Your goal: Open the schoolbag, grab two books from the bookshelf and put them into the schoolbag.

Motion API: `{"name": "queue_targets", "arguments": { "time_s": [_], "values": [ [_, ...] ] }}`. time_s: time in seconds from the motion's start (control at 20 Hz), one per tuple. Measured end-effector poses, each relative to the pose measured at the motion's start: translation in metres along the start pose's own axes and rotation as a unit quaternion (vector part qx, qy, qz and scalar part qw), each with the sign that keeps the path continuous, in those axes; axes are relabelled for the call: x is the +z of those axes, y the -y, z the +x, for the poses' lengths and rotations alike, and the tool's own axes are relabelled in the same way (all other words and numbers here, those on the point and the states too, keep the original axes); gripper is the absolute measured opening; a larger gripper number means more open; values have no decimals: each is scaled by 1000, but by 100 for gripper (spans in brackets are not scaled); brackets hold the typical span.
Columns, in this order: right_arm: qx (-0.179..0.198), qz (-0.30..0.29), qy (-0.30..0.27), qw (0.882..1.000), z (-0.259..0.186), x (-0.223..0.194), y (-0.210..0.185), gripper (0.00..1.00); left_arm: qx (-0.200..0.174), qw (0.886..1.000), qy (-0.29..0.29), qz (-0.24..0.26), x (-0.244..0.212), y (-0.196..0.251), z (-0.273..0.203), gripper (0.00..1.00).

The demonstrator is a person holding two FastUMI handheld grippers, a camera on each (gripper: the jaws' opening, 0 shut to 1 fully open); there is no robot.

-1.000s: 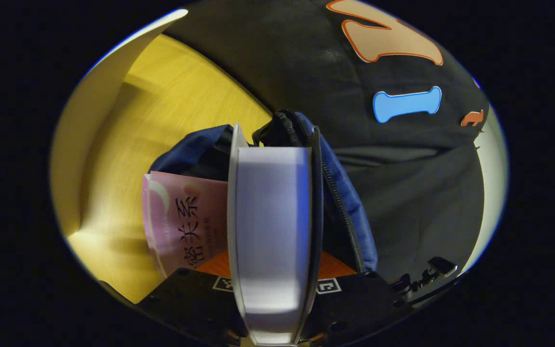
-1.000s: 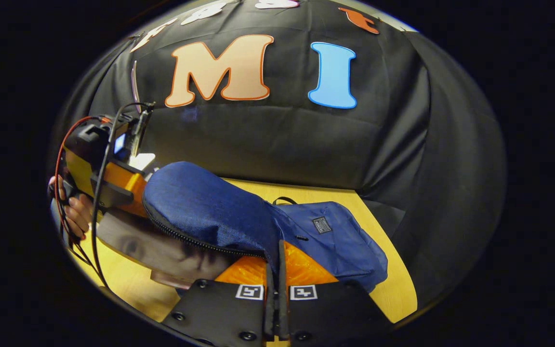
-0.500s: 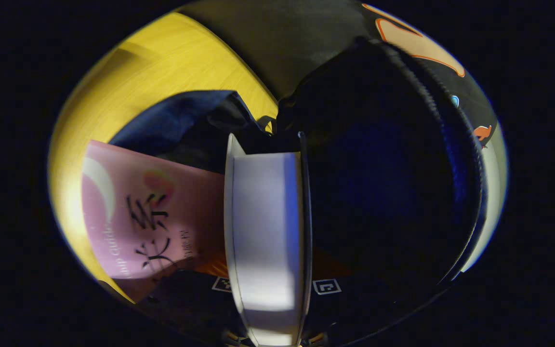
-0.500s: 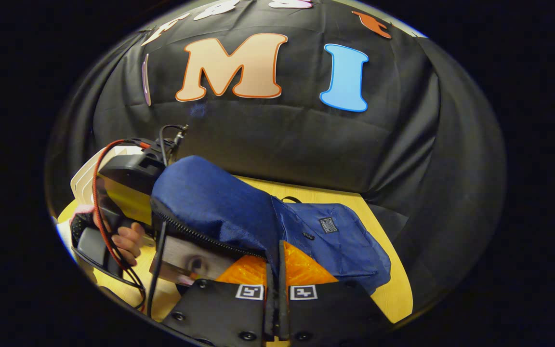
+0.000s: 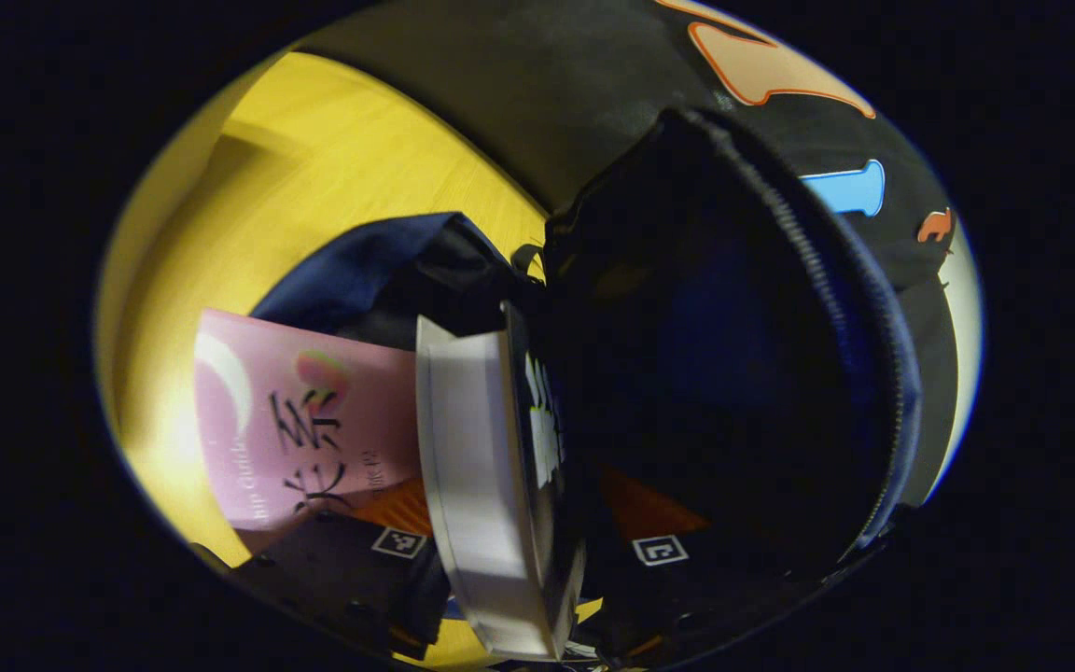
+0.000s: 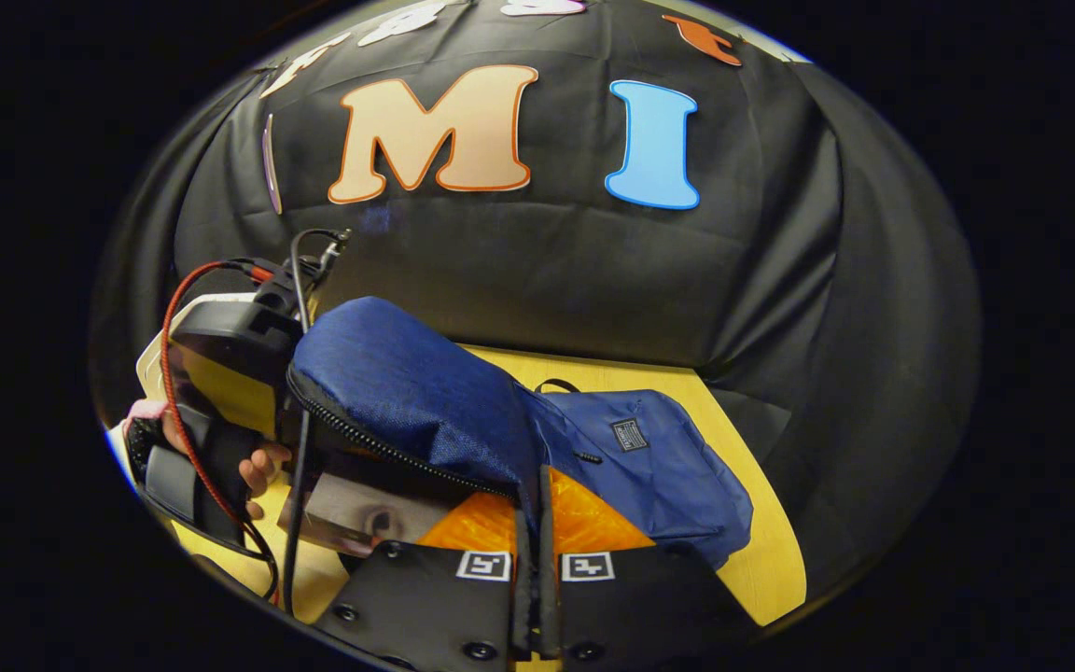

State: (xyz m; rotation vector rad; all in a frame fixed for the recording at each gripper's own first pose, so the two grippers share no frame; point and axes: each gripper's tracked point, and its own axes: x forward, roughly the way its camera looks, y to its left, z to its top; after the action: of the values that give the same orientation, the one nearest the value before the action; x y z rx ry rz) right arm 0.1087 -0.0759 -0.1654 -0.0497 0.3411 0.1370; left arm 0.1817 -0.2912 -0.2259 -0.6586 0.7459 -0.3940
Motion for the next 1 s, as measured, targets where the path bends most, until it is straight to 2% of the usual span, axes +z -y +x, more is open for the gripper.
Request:
{"name": "queue_targets", "arguments": {
  "time_s": [0.05, 0.1, 0.25, 0.4, 0.6, 0.65, 0.9, 1.0],
  "values": [
    [0, 0, 0, 1000, 0, 1, 0, 5, 5, 1000, 3, 4, 1, -2, -8, 63],
    [0, 0, 1, 1000, 0, 0, 0, 6, 9, 1000, 5, 8, 2, -3, -16, 76],
    [5, -2, 4, 1000, -1, -1, -1, 5, 32, 999, 4, 33, -3, -14, -45, 88],
    [9, -1, 4, 1000, -2, -7, -6, 6, 61, 996, 9, 59, -9, -24, -77, 90],
    [15, -5, -2, 1000, -4, -16, -17, 6, 120, 988, 16, 93, -16, -39, -123, 89],
    [16, -8, -8, 1000, -1, -22, -19, 12, 130, 987, 21, 95, -17, -41, -133, 90],
    [29, -34, -33, 998, -4, -45, -36, 21, 143, 984, 46, 92, -18, -42, -176, 89],
    [34, -34, -37, 998, -10, -47, -40, 28, 149, 982, 56, 97, -14, -48, -192, 89]
  ]
}}
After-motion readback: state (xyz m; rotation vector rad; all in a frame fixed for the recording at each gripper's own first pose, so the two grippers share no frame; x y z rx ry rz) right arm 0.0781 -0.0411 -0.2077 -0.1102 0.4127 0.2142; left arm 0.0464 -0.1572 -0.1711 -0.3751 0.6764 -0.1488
